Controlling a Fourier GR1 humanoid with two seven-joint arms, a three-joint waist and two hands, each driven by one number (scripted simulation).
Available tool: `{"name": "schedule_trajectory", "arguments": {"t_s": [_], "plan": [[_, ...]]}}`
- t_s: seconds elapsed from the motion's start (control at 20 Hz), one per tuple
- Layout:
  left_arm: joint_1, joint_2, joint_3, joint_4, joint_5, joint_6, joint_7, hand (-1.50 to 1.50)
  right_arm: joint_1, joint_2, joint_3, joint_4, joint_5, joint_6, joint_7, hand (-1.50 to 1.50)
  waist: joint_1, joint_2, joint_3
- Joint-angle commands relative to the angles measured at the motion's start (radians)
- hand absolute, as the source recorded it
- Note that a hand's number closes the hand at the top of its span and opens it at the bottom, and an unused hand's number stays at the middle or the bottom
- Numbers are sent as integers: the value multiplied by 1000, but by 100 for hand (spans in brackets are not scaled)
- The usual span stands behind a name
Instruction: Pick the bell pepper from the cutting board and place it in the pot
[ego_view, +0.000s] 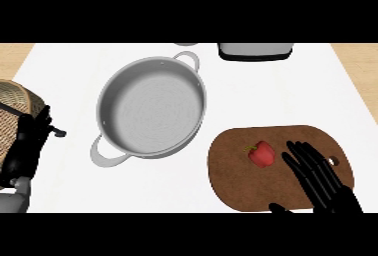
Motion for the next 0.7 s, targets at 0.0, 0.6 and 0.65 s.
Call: {"name": "schedule_trajectory", "arguments": {"t_s": [0.0, 0.6, 0.65], "plan": [[-10, -6, -7, -23, 5, -7, 51, 0, 44, -66, -8, -133, 179, 176, 224, -150, 5, 2, -2], [23, -33, 3, -14, -25, -21, -22, 0, -34, 43, 219, -319, 388, 805, 688, -150, 29, 7, 2], [-30, -19, 26, 17, -19, -43, 5, 0, -51, 78, 259, -268, 420, 794, 696, -150, 25, 7, 3]]}}
